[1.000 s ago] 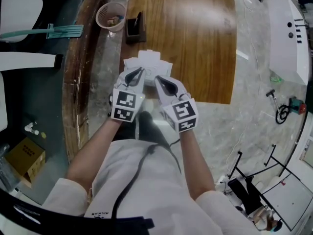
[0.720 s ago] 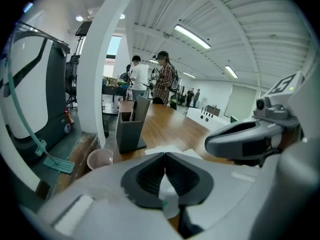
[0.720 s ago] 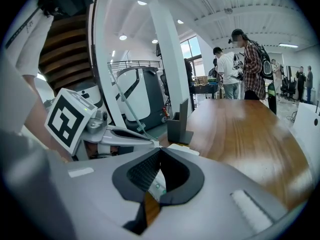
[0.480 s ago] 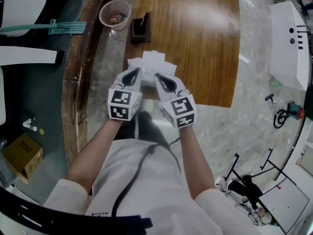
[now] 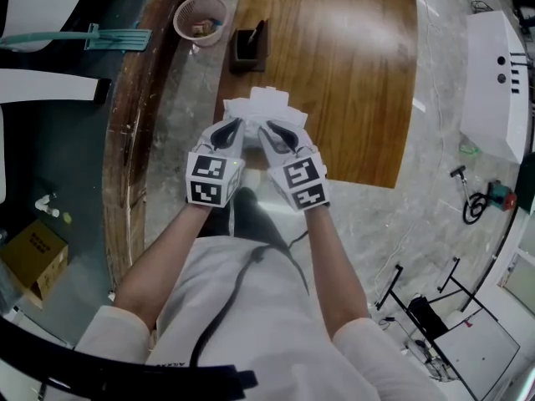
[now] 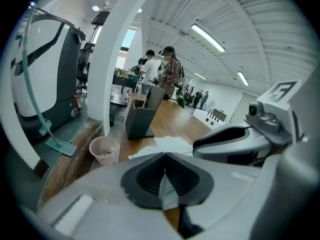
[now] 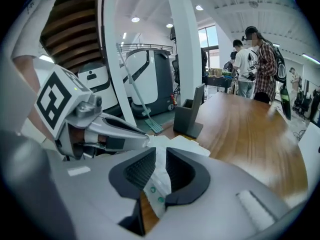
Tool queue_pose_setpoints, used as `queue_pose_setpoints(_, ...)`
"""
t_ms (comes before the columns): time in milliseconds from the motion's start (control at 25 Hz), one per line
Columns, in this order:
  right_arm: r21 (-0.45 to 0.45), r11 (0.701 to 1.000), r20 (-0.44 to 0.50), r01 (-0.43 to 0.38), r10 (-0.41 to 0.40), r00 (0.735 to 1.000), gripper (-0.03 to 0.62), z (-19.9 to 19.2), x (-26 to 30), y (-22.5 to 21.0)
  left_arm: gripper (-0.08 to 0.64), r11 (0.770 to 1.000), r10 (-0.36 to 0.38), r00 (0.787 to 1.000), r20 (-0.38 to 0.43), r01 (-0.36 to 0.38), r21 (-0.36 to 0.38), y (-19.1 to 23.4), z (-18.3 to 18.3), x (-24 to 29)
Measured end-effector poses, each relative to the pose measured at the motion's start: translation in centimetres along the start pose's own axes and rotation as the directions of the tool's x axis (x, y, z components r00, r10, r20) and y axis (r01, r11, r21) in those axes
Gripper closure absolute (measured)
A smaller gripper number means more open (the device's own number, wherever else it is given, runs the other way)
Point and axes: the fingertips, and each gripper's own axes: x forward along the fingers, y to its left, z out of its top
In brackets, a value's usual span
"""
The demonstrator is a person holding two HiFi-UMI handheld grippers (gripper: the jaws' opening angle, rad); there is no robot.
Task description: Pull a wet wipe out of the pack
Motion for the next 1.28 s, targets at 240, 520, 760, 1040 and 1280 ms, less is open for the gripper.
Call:
queue_pose_setpoints(240,-0.081,0.997,-0.060,-0.006,0.001,0.998,0.492,-0.3,1.3,0.1,0.552,1.000,-0.004,1.000,-0.003,0.004,-0.012,0.2,-0.6,0.2)
queue_pose_setpoints(520,-0.109,0.994,-0.097,-0.018,0.007,0.995,0.489,-0.5,2.1,0.0,0.551,1.000,-0.010,1.000,-0.017,0.010,-0.018,0.5,-1.0,0.3)
queue_pose_setpoints(760,-0.106,0.993,-0.137,-0.046,0.031,0.990,0.489,-1.0,2.5,-0.1,0.551,1.000,-0.018,0.999,-0.030,0.018,-0.017,0.5,-1.2,0.2)
queue_pose_setpoints(1040,-0.128,0.990,-0.159,-0.058,0.038,0.987,0.532,-1.3,2.6,-0.4,0.551,1.000,-0.018,0.999,-0.033,0.017,-0.009,0.6,-1.3,0.3)
queue_pose_setpoints(1280,-0.125,0.990,-0.143,-0.058,0.040,0.989,0.565,-1.1,2.0,-0.4,0.551,1.000,-0.013,0.999,-0.030,0.012,-0.014,0.5,-1.2,0.1)
